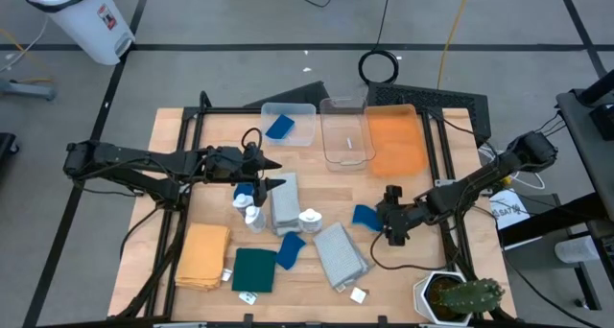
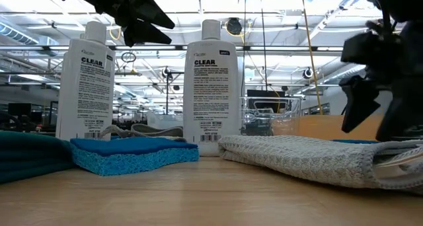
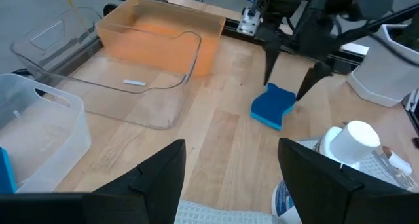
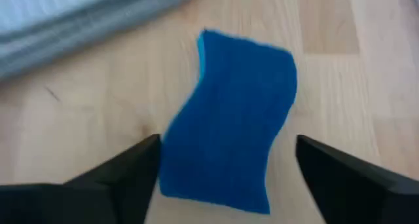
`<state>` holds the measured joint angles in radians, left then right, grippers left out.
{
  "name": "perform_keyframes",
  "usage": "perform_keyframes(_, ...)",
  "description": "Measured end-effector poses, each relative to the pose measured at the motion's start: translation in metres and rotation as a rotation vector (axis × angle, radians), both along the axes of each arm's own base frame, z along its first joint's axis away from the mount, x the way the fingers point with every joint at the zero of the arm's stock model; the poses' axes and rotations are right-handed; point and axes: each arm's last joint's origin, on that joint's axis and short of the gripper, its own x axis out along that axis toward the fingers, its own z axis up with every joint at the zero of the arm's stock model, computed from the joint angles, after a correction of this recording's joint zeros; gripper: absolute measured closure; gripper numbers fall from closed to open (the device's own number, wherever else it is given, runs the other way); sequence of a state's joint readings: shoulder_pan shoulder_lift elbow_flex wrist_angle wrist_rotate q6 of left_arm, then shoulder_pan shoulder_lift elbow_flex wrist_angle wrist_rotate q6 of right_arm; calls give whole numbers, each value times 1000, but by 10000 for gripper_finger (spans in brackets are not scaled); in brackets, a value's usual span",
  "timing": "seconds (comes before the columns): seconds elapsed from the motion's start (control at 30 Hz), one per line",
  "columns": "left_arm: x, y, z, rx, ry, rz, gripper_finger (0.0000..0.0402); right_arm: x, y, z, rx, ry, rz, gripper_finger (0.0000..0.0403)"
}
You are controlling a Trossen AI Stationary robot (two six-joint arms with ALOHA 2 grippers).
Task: Pick & Place Kitchen Items
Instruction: Put the blue sponge into the white bin
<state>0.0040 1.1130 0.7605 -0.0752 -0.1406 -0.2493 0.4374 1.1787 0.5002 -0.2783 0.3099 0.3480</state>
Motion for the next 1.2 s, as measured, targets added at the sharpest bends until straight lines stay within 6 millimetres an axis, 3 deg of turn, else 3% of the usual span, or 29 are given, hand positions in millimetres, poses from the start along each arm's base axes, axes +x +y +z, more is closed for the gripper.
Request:
perform_keyframes(0.2,0,0,0,2,-2,4,156,-1,-1,-14,9,21,-30,6)
perform_keyframes(0.7,0,1,0,8,-4,16,156,2,-13,-22,115,51,-130,12)
perform_keyframes(0.83,0,1,1,8,-5,17,156,2,-14,-23,125,62,-132,47)
perform_keyframes(1.2,1,1,2,-37,-32,37,156,3,-14,-21,61,63,-21,216)
